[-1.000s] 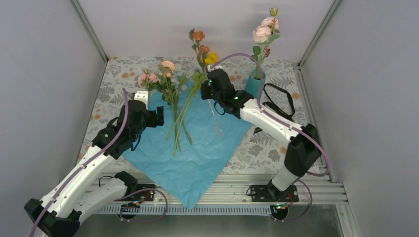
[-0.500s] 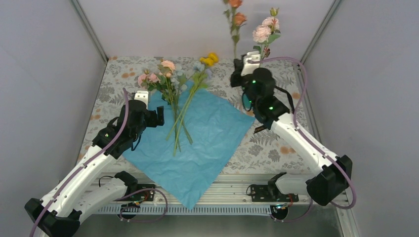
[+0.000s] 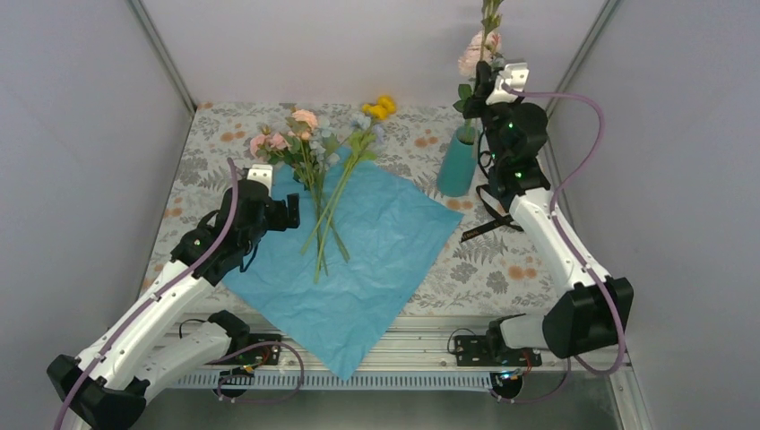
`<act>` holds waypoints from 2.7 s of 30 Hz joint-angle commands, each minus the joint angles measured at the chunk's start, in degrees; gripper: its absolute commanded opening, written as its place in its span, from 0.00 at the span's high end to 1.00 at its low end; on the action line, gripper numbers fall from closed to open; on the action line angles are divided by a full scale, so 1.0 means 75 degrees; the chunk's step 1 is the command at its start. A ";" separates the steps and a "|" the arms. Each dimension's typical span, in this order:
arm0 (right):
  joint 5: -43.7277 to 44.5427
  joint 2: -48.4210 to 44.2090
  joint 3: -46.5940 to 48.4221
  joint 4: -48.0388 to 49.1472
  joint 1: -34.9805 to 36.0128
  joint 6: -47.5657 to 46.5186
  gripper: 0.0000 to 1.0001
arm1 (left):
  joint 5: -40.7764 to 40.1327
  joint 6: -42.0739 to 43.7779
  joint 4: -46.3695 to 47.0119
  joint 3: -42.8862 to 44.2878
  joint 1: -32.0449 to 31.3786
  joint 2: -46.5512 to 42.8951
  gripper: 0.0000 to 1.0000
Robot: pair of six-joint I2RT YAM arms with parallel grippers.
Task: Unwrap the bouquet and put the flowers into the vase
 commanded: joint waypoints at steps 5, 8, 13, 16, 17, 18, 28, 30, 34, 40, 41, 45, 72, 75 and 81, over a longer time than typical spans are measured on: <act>-0.0845 0.1397 0.1697 0.1041 -0.0663 -0.0043 0.96 | 0.0137 0.0114 0.0108 -0.0042 -0.0027 0.0060 0.00; -0.0956 0.1759 0.2068 0.1087 -0.0776 0.0012 0.96 | 0.0144 0.0136 0.0114 -0.0038 -0.0027 0.0094 0.00; -0.1112 0.2088 0.2003 0.1166 -0.0863 0.0128 0.96 | 0.0146 0.0160 0.0117 -0.0023 -0.0027 0.0207 0.00; -0.1226 0.2067 0.1501 0.1352 -0.0869 0.0237 0.96 | 0.0157 0.0161 0.0125 -0.0029 -0.0027 0.0227 0.00; -0.1243 0.2007 0.1174 0.1444 -0.0867 0.0280 0.96 | 0.0149 0.0161 0.0129 -0.0028 -0.0028 0.0233 0.00; -0.1216 0.1953 0.0904 0.1526 -0.0866 0.0310 0.96 | 0.0152 0.0164 0.0126 -0.0027 -0.0027 0.0242 0.00; -0.0878 0.1454 -0.0799 0.1540 -0.0866 0.0498 0.92 | 0.0213 0.0161 0.0127 -0.0017 -0.0031 0.0261 0.00; -0.0710 0.1355 -0.0731 0.1112 -0.0869 0.0505 0.88 | 0.0227 0.0150 0.0124 -0.0015 -0.0027 0.0224 0.00; -0.0632 0.1029 -0.0124 -0.0780 -0.0856 0.0717 0.66 | 0.0234 0.0120 0.0126 -0.0027 -0.0027 0.0093 0.00; -0.0449 0.0936 0.1188 -0.4480 -0.0496 0.2695 0.55 | 0.0248 0.0112 0.0118 -0.0049 -0.0027 -0.0039 0.00; -0.0472 0.0861 0.1122 -0.4680 -0.0329 0.3067 0.55 | 0.0251 0.0133 0.0134 -0.0049 -0.0027 -0.0068 0.00; -0.0192 0.0429 0.0509 -0.4778 0.0601 0.4460 0.55 | 0.0236 0.0173 0.0172 -0.0039 -0.0027 -0.0088 0.00; -0.1484 0.5848 0.0931 -0.1228 0.3671 0.7731 0.63 | 0.0270 0.0196 0.0197 -0.0063 -0.0027 -0.0366 0.00; -0.1582 0.6170 0.1103 -0.1172 0.3674 0.7749 0.63 | 0.0262 0.0196 0.0207 -0.0057 -0.0027 -0.0372 0.00; -0.1693 0.6667 0.1398 -0.1205 0.3674 0.7753 0.71 | 0.0251 0.0196 0.0196 -0.0063 -0.0027 -0.0359 0.00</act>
